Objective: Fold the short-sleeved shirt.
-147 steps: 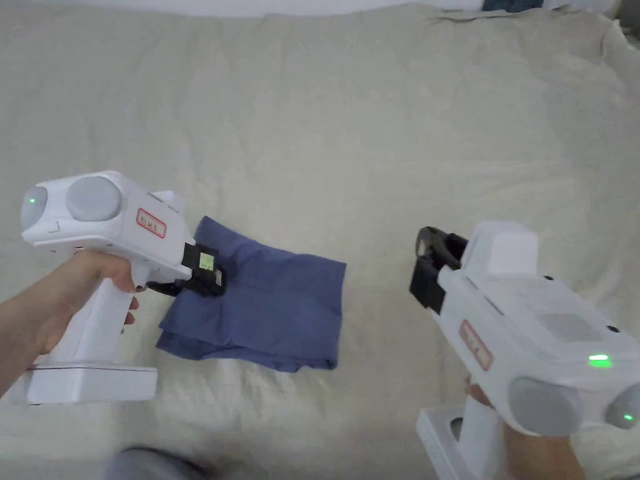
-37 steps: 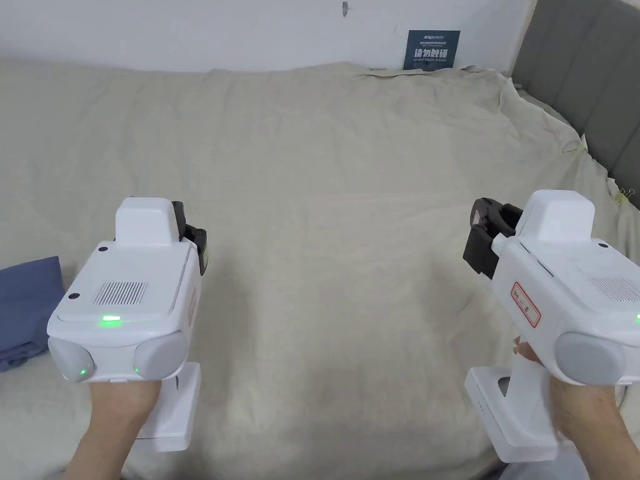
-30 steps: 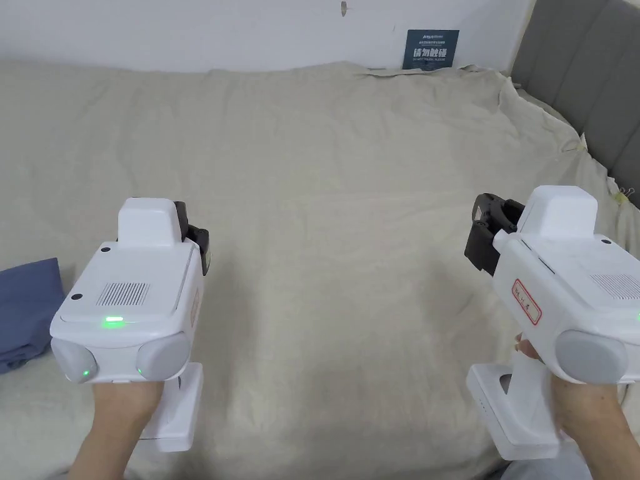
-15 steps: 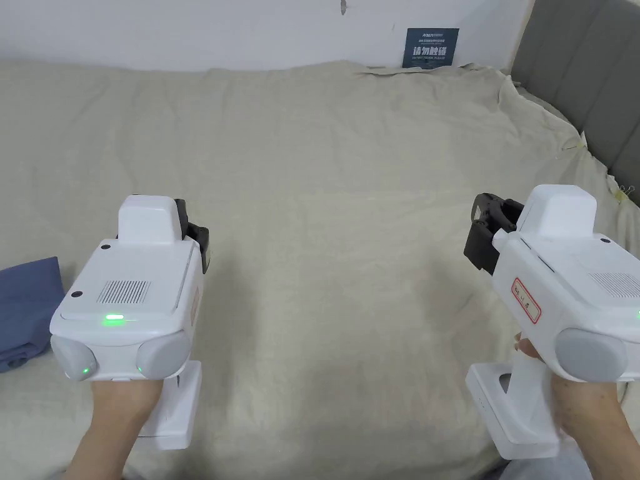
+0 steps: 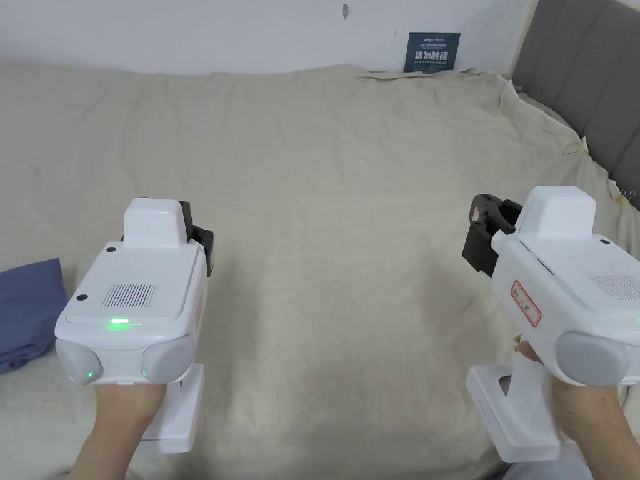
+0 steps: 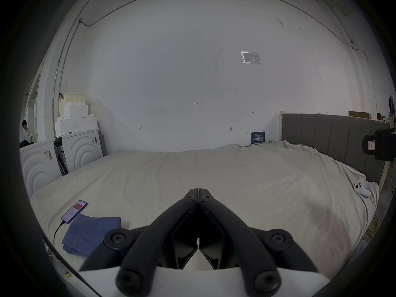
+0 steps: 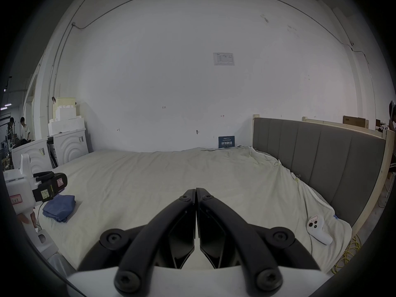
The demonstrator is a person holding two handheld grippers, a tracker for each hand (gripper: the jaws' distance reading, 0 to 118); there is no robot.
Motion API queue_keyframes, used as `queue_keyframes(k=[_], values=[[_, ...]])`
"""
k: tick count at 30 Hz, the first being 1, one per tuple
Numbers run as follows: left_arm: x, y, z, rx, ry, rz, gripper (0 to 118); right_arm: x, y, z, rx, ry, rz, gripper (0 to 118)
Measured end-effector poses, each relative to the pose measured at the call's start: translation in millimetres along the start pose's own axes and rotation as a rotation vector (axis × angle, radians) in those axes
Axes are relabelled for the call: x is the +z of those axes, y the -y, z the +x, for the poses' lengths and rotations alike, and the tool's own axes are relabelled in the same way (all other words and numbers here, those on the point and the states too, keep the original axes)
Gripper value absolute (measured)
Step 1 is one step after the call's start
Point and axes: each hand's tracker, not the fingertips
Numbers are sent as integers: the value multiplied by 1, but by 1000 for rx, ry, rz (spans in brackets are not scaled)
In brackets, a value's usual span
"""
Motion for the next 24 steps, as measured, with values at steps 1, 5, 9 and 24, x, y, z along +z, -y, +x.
queue_keyframes(k=[1,5,9,24], values=[[0,0,0,-1,-1,1,0,0,0,0,-1,1,1,0],[-1,0,1,-4,1,5,0,0,0,1,0,0,1,0],[-1,-1,1,-2,1,3,0,1,-1,1,-2,0,3,0],[0,1,5,-16,8,-4,0,0,1,1,-7,-3,-4,0]])
